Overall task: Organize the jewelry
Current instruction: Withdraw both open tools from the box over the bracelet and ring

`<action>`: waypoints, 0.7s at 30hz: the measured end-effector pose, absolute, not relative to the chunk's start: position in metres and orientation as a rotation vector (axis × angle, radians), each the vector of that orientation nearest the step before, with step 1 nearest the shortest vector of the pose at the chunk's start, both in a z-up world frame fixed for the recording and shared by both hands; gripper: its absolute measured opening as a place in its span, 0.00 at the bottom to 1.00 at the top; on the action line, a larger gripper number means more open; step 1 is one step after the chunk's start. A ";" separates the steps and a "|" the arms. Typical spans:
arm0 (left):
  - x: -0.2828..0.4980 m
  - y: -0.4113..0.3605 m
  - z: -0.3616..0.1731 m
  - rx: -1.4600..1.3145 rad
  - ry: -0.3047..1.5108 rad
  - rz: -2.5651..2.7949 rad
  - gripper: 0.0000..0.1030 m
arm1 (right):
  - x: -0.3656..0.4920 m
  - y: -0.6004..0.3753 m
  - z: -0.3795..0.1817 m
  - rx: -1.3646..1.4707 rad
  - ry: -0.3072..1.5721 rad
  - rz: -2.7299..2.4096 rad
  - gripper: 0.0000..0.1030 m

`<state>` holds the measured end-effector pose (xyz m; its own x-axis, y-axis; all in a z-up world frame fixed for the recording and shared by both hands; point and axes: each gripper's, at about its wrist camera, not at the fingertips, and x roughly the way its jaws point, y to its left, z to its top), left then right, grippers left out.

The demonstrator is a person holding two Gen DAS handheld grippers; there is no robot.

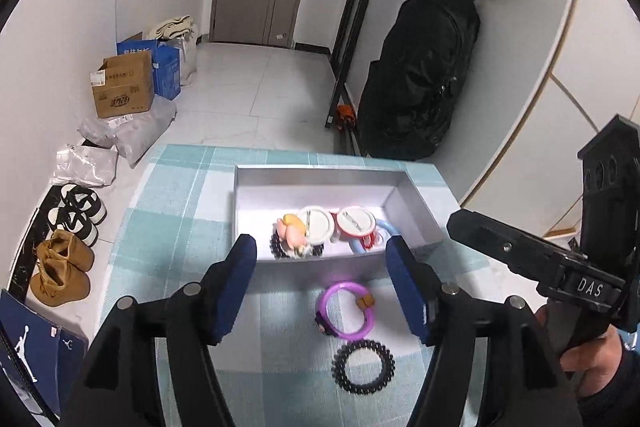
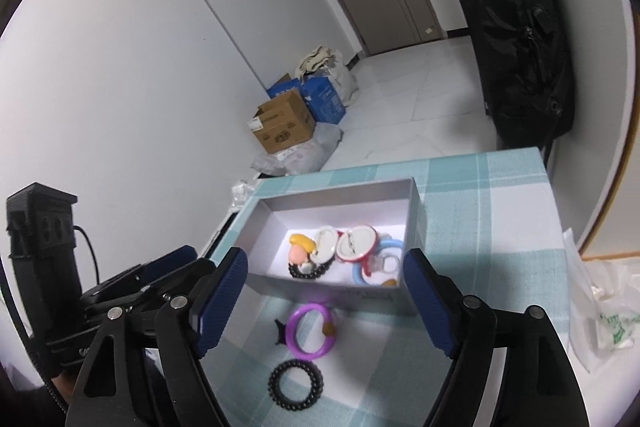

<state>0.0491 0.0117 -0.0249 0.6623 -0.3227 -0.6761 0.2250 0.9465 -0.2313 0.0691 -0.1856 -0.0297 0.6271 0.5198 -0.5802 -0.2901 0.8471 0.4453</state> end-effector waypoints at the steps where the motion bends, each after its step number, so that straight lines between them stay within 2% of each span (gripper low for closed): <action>1: 0.046 0.011 -0.027 -0.133 0.798 -0.311 0.61 | 0.067 -0.186 -0.031 0.327 0.766 0.471 0.79; 12: 0.028 0.005 -0.059 -0.127 0.930 -0.320 0.62 | 0.036 -0.200 -0.044 0.366 0.799 0.423 0.89; 17: 0.023 -0.007 -0.071 -0.111 0.980 -0.357 0.62 | 0.028 -0.201 -0.051 0.347 0.830 0.410 0.91; 19: 0.020 -0.017 -0.073 -0.086 0.986 -0.389 0.64 | 0.025 -0.201 -0.054 0.345 0.854 0.412 0.91; 21: 0.019 -0.024 -0.078 -0.053 0.997 -0.379 0.72 | 0.024 -0.201 -0.057 0.347 0.870 0.408 0.91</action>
<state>0.0189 -0.0237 -0.0784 0.4832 -0.3346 -0.8091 0.2870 0.9336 -0.2147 0.0236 -0.2014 -0.0566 0.5771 0.4787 -0.6616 -0.2023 0.8687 0.4522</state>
